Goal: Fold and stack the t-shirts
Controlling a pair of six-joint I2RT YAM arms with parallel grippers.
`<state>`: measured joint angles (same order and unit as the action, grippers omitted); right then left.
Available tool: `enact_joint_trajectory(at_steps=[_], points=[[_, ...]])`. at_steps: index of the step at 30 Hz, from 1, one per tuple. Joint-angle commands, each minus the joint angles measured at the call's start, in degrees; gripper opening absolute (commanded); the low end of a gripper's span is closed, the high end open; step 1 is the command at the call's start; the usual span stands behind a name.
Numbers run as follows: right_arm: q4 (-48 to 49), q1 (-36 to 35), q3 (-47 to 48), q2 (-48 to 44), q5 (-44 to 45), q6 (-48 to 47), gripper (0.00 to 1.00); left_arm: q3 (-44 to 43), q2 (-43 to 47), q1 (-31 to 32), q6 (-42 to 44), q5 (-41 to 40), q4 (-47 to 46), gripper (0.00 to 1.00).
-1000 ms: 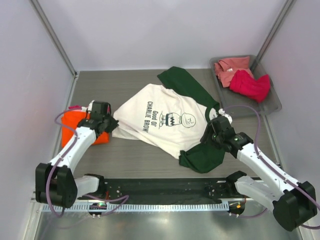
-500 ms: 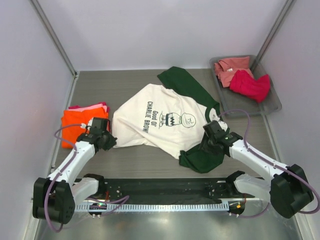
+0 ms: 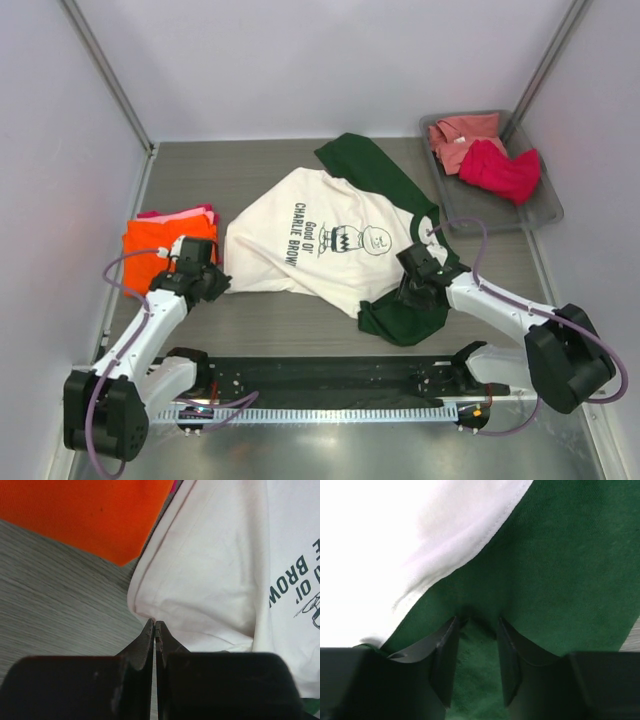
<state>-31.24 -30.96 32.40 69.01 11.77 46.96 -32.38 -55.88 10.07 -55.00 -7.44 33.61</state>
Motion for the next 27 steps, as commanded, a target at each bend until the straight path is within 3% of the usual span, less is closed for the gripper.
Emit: enact_joint_trajectory(at_steps=[1,4,5,6,16,20,23,27], points=[[1.6,-0.7,1.9,0.9,2.3,1.0,0.39,-0.6,2.2,0.1,1.1,-2.0,1.5,0.0],[1.6,-0.8,1.8,1.8,2.2,0.9,0.22,-1.0,3.1,0.0,1.5,-3.1,2.4,0.0],[1.4,-0.8,1.8,1.0,2.6,0.9,0.08,-1.1,3.6,0.1,1.7,-3.4,2.6,0.0],[0.1,-0.8,1.8,0.2,3.1,1.4,0.01,-1.2,3.8,0.1,1.7,-3.4,2.8,0.0],[-15.5,-0.8,8.8,-14.5,15.2,2.6,0.02,-1.0,3.7,0.0,1.3,-3.3,3.0,0.0],[-16.7,-0.8,8.9,-17.9,14.2,3.5,0.03,-1.1,4.6,0.1,1.0,-3.2,3.3,0.0],[-16.4,-0.8,8.5,-17.2,13.7,3.1,0.11,-1.5,4.9,0.1,0.9,-2.8,3.7,0.0],[-14.1,-0.7,7.2,-14.0,10.4,2.2,0.09,-2.0,5.0,0.1,0.9,-3.0,4.5,0.0]])
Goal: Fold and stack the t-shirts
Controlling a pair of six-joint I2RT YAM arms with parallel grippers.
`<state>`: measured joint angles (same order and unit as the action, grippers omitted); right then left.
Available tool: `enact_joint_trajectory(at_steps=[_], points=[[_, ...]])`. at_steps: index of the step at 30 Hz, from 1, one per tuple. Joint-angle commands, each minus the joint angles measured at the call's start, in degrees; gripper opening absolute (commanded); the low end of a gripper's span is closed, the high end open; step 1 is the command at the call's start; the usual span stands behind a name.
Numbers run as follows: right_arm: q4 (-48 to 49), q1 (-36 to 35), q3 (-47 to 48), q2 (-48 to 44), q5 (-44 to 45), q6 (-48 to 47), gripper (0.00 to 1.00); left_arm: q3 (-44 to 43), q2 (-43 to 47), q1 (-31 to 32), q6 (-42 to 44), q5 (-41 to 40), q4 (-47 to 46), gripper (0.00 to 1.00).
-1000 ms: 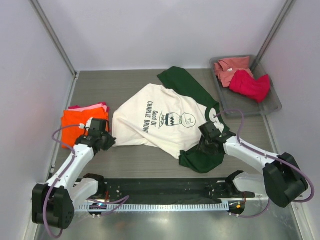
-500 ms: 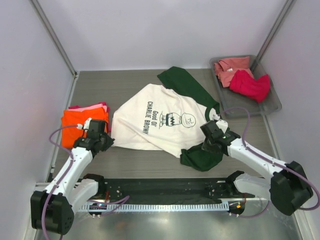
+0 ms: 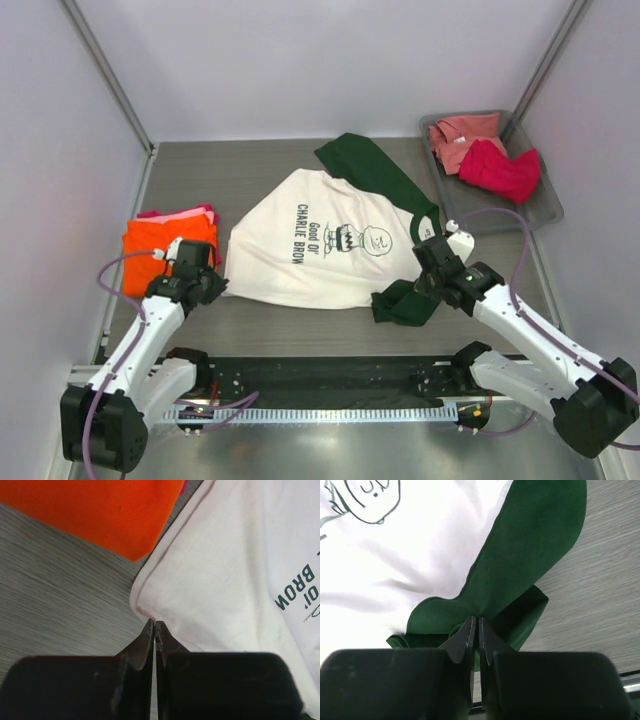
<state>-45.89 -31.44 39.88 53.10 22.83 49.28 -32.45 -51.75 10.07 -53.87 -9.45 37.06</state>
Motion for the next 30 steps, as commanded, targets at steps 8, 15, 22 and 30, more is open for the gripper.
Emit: enact_joint_trajectory(at_steps=[8,15,22,30], points=[[9.1,-0.3,0.5,10.6,-3.1,-1.8,0.08,-5.8,3.1,-0.2,-1.0,-4.9,4.3,0.0],[14.2,0.2,7.7,22.8,-0.1,-3.0,0.06,-10.0,-6.1,-6.9,-0.2,-2.6,1.7,0.0],[14.7,0.2,8.6,25.7,-2.3,-4.5,0.47,-10.0,-9.4,-8.4,-0.1,-3.1,0.3,0.0],[14.3,0.3,2.4,18.0,-3.3,-5.2,0.46,-7.4,-5.6,-8.4,-0.5,-3.8,-1.1,0.0]])
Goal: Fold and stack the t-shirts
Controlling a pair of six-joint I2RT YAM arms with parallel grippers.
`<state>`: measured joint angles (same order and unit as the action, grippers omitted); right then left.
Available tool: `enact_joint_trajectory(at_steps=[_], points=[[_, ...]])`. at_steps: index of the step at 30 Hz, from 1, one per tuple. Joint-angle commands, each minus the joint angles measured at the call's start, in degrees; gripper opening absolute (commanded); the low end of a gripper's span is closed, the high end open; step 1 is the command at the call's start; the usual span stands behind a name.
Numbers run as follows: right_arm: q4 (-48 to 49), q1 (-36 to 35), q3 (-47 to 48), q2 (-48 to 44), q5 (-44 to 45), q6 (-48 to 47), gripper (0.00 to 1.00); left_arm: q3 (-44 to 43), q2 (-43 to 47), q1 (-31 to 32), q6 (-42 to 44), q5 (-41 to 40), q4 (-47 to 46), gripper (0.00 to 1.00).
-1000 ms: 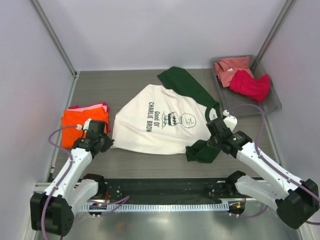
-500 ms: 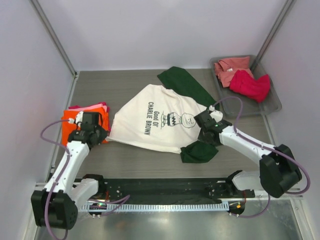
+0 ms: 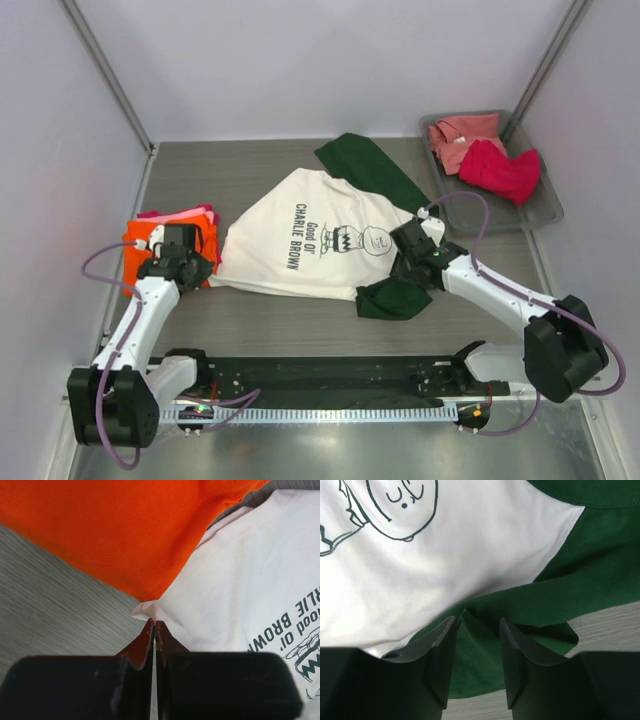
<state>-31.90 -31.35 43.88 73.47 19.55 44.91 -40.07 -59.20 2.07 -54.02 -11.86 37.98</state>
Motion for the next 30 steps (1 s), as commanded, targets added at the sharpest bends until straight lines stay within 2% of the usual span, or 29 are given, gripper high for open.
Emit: enact_joint_trajectory(at_steps=[1,3,7,10,12,13,23,30], points=[[0.3,0.2,-2.3,-3.1,-0.1,-1.0,0.43,0.3,2.1,-0.4,-0.4,-1.7,-1.9,0.0],[0.3,0.1,-2.7,-3.8,-0.2,-1.1,0.41,0.0,2.3,-0.4,-0.1,-1.8,-1.7,0.0],[1.1,0.2,-2.7,-4.5,-3.0,-3.0,0.22,0.0,2.7,-0.4,0.2,-1.2,-1.4,0.0],[1.0,0.2,-2.4,-4.7,-4.3,-3.5,0.13,0.1,3.1,-0.4,0.1,-1.2,-1.1,0.0],[0.3,0.2,-2.4,-5.4,-4.5,-3.6,0.11,0.2,3.2,-0.4,0.2,-1.2,-1.1,0.0],[0.1,0.2,-2.5,-5.7,-4.9,-3.6,0.03,0.2,3.5,-0.4,0.3,-1.2,-0.9,0.0],[-6.1,0.2,-1.7,-16.2,-5.1,-2.2,0.01,0.3,5.7,-0.4,1.0,-1.2,1.4,0.0],[-11.0,0.2,2.3,-28.3,5.0,3.5,0.01,3.1,9.1,-0.3,-0.7,3.2,1.2,0.0]])
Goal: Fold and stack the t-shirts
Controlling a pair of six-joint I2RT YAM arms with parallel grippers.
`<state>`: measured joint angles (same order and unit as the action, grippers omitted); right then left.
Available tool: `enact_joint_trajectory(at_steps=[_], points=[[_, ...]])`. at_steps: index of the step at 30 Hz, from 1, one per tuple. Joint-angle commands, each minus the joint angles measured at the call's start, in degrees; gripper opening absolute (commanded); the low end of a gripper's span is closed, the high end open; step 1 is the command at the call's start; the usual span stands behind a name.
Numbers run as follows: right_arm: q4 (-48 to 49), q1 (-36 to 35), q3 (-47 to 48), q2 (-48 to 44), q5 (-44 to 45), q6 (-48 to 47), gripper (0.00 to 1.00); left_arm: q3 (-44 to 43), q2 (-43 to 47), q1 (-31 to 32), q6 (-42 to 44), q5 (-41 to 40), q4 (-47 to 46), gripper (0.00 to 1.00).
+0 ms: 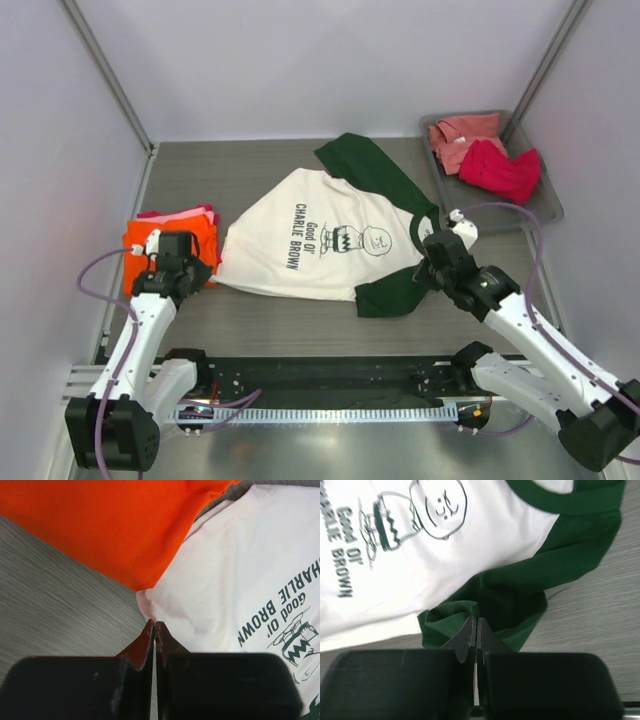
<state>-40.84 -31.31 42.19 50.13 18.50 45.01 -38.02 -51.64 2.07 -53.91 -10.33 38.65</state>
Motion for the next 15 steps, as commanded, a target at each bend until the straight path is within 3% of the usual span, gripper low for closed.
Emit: enact_joint_trajectory(at_steps=[1,8,15], points=[[-2.6,0.1,5.3,-6.4,8.0,3.8,0.01,1.5,2.1,-0.3,-0.8,1.9,0.6,0.0],[-9.7,0.1,13.3,-16.6,13.9,4.0,0.01,1.7,2.7,-0.2,-0.8,2.2,4.0,0.0],[-14.0,0.1,19.1,-23.1,13.2,1.5,0.01,-0.8,3.5,0.9,-1.5,4.6,7.5,0.0]])
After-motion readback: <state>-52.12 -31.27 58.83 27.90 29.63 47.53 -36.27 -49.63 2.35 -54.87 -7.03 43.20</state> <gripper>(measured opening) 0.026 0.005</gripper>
